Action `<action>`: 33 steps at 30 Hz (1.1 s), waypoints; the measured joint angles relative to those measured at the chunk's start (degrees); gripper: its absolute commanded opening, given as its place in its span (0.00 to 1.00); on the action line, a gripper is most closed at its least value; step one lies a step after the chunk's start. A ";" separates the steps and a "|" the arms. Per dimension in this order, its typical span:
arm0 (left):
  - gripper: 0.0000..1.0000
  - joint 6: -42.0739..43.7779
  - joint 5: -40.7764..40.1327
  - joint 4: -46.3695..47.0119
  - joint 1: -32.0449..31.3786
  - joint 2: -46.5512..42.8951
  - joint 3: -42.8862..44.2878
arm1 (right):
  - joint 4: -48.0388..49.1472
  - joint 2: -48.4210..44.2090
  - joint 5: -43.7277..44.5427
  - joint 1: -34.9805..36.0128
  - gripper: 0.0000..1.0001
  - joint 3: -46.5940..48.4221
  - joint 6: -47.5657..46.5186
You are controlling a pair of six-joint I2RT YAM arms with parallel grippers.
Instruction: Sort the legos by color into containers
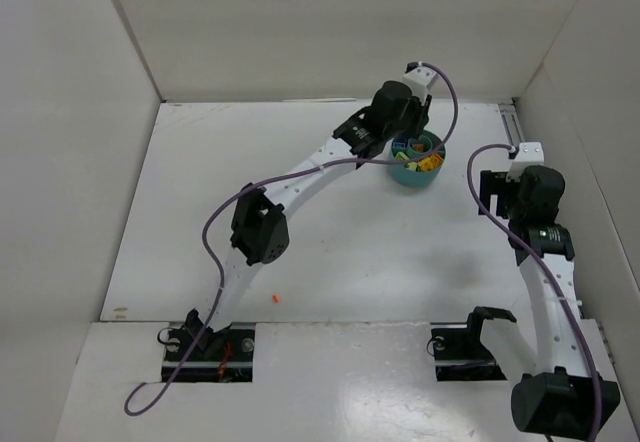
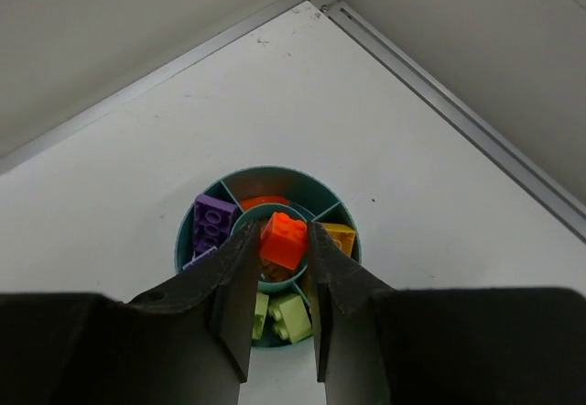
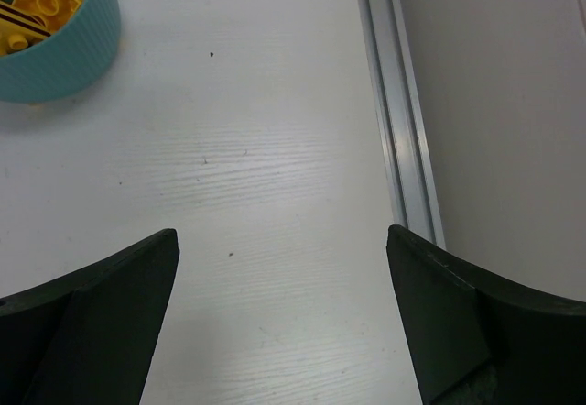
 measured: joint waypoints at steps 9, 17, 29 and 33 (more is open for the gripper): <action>0.15 4.96 3.91 14.21 0.15 9.31 1.70 | 0.15 -1.33 0.44 0.02 0.99 -0.04 0.15; 0.17 2.08 7.28 25.66 1.64 16.46 4.42 | 0.22 -1.49 0.50 0.00 0.99 -0.07 0.22; 0.23 1.44 7.93 30.95 2.69 21.97 5.42 | 0.59 0.52 -0.52 0.00 0.99 -1.79 0.07; 0.24 1.05 8.31 32.09 2.69 23.06 5.44 | 1.05 1.42 -1.07 0.02 0.99 -1.79 0.07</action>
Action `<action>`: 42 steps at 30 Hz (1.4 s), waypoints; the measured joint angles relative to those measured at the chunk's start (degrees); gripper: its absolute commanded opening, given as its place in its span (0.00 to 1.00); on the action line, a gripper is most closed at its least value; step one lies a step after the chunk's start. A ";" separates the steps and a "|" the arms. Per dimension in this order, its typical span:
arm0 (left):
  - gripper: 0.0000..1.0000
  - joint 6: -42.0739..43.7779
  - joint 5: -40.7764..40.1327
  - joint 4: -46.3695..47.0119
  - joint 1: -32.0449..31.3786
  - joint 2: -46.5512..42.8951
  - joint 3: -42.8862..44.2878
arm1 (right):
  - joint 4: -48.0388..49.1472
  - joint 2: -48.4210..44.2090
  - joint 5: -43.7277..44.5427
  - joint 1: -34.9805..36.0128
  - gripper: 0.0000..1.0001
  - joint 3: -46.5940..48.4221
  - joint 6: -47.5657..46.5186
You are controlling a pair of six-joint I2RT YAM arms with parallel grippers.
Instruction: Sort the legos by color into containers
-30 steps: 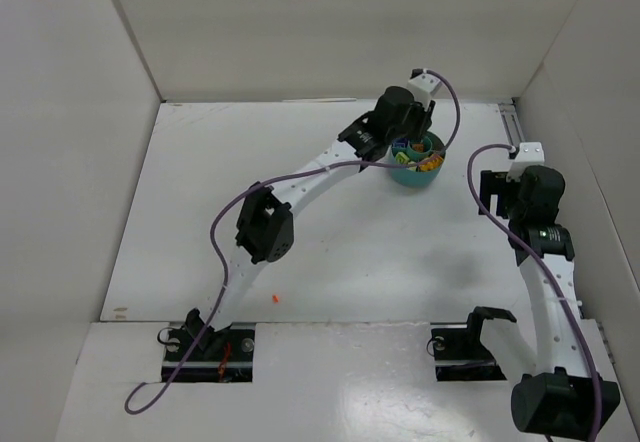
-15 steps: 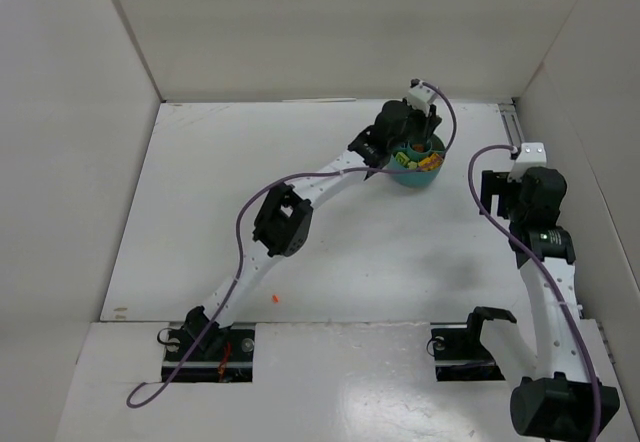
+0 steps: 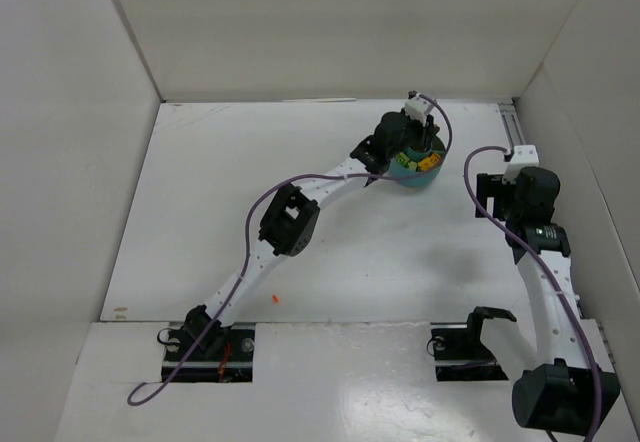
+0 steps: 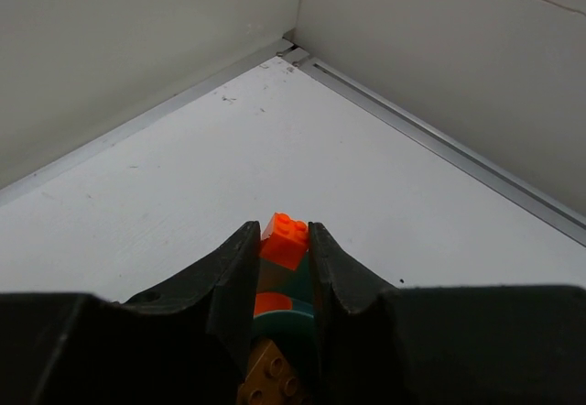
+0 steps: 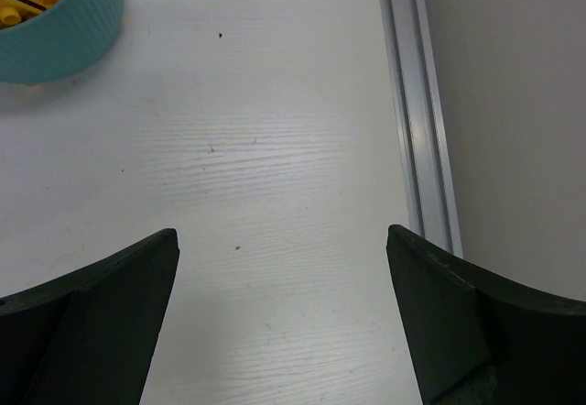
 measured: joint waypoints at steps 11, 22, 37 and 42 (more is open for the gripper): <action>0.37 -0.90 0.42 0.74 0.00 1.09 0.02 | 0.44 1.46 -0.52 -0.02 0.99 -0.07 0.00; 0.64 -0.52 0.76 0.74 0.00 1.07 0.00 | 0.79 1.68 -2.05 -0.02 0.99 -0.11 -0.68; 1.00 -6.45 1.31 -4.22 6.32 -35.54 -27.69 | 5.68 3.98 -13.60 4.68 0.93 -0.28 -9.53; 1.00 -14.08 -5.57 -12.94 13.81 -64.17 -48.04 | 5.79 11.89 -12.63 27.63 0.93 3.28 -14.60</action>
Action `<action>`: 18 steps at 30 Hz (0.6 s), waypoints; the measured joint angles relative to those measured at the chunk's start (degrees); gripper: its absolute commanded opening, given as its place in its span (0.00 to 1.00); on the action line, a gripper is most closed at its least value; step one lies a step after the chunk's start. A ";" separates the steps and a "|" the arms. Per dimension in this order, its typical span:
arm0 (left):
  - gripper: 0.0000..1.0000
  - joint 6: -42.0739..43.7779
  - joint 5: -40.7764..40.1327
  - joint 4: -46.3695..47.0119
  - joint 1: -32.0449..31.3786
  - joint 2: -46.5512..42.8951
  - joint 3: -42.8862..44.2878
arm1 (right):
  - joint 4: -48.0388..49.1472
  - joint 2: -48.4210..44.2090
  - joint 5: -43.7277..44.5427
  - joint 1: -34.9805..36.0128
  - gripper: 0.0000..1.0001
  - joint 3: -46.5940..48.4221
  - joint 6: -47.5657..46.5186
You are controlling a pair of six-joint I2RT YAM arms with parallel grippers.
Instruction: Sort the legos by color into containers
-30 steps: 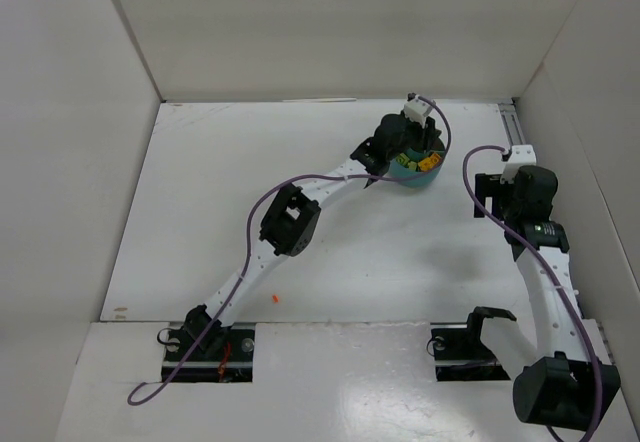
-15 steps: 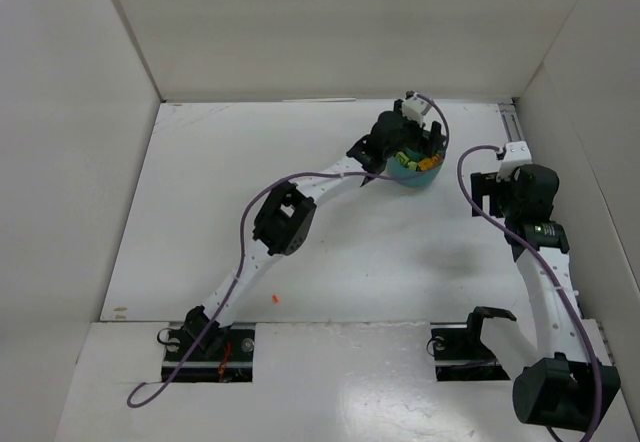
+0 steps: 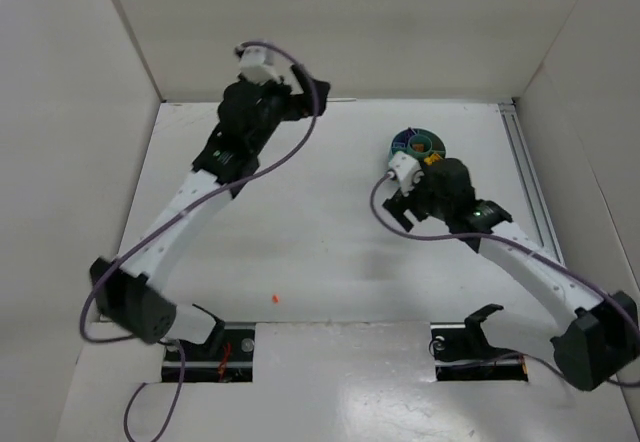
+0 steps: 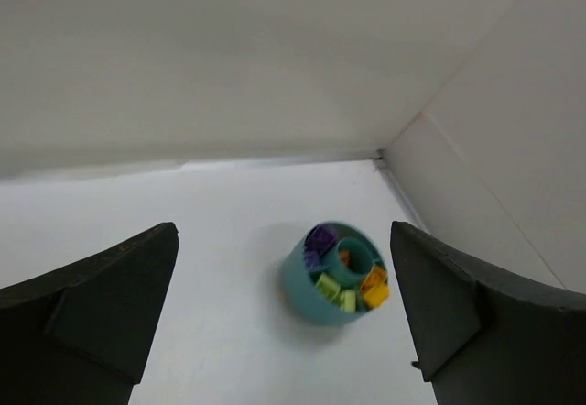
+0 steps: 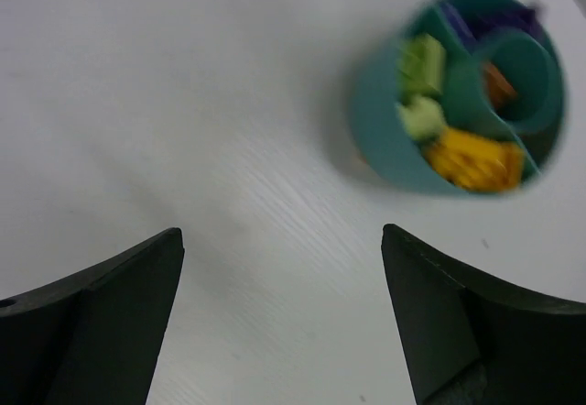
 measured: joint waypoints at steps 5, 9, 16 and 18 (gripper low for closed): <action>1.00 -8.74 -11.47 -12.00 1.53 -25.70 -26.45 | 3.69 8.04 -0.17 22.12 0.92 1.29 0.13; 1.00 -15.69 -16.59 -24.92 1.14 -37.81 -40.92 | 8.31 15.85 4.24 35.82 0.87 2.14 6.34; 1.00 -24.74 -20.35 -37.90 1.16 -53.68 -46.47 | 11.96 30.53 19.74 54.18 0.71 7.98 25.55; 1.00 -26.49 -21.44 -39.65 1.16 -56.33 -46.16 | 12.26 33.33 23.30 56.68 0.69 9.11 32.04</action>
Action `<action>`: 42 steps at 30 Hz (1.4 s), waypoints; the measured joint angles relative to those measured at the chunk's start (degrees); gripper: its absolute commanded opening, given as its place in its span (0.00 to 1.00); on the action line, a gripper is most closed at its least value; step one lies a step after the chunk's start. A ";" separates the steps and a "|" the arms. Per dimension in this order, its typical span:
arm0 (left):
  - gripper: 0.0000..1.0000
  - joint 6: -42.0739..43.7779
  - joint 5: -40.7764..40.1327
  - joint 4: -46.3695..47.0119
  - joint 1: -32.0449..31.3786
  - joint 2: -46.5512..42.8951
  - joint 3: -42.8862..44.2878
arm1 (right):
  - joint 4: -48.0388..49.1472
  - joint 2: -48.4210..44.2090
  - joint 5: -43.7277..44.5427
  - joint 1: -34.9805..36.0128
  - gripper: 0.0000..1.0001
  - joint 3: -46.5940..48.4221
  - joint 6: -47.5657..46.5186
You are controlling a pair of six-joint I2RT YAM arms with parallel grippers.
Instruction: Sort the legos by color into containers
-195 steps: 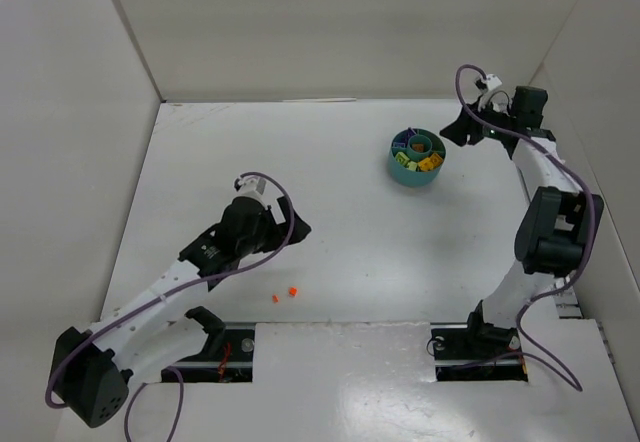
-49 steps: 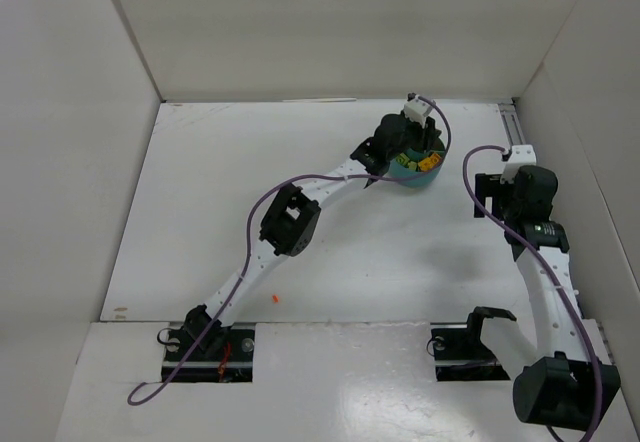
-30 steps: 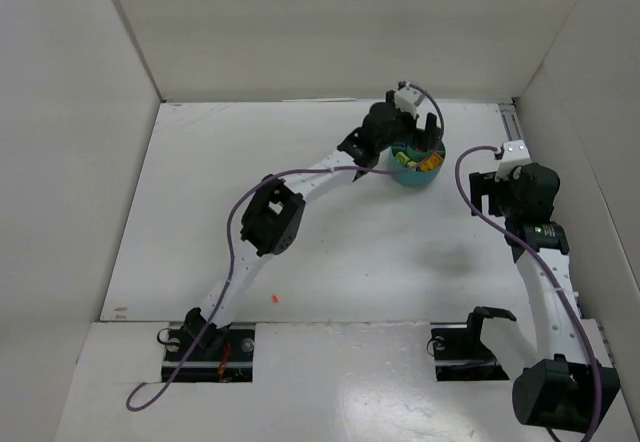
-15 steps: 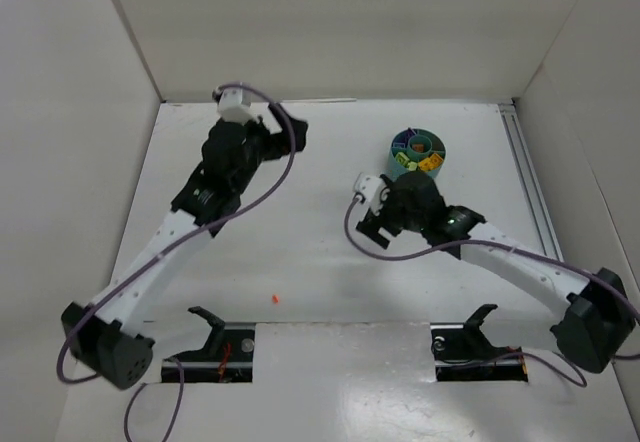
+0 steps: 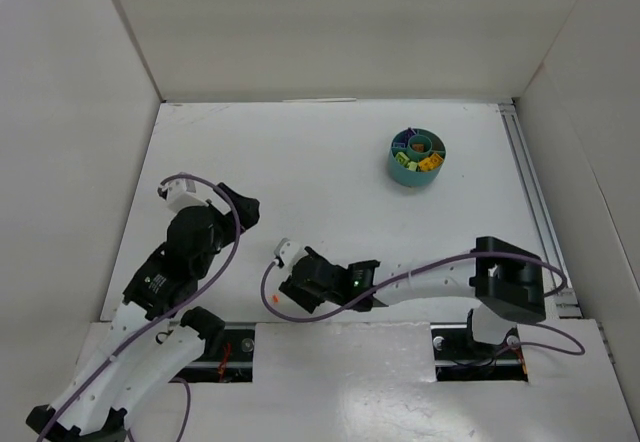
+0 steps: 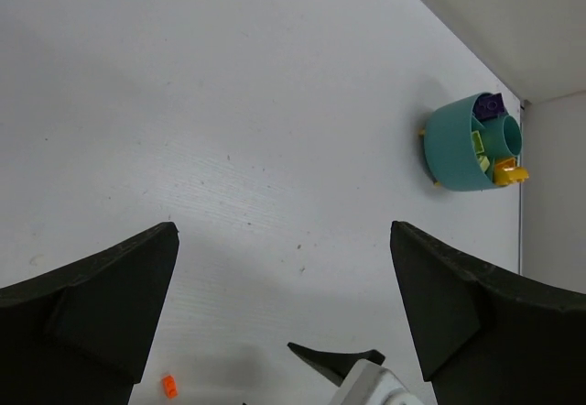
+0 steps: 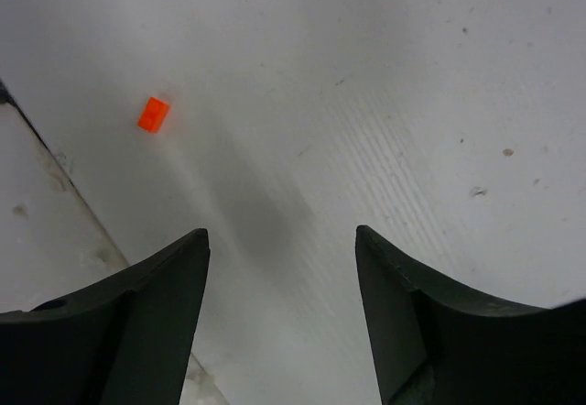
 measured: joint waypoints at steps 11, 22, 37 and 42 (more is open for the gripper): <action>1.00 -2.43 -0.90 -5.42 0.00 -0.31 1.64 | 2.54 10.16 10.10 7.52 0.60 8.55 20.48; 1.00 -2.43 -0.90 -5.92 0.00 -5.60 1.88 | 3.34 15.65 12.83 8.59 0.51 10.93 25.57; 1.00 -2.43 -1.14 -5.97 0.00 -6.03 1.88 | 3.72 19.71 14.16 8.59 0.38 13.88 27.17; 1.00 -2.43 -1.14 -5.97 0.00 -6.03 1.88 | 3.80 20.15 14.32 8.59 0.30 14.38 27.71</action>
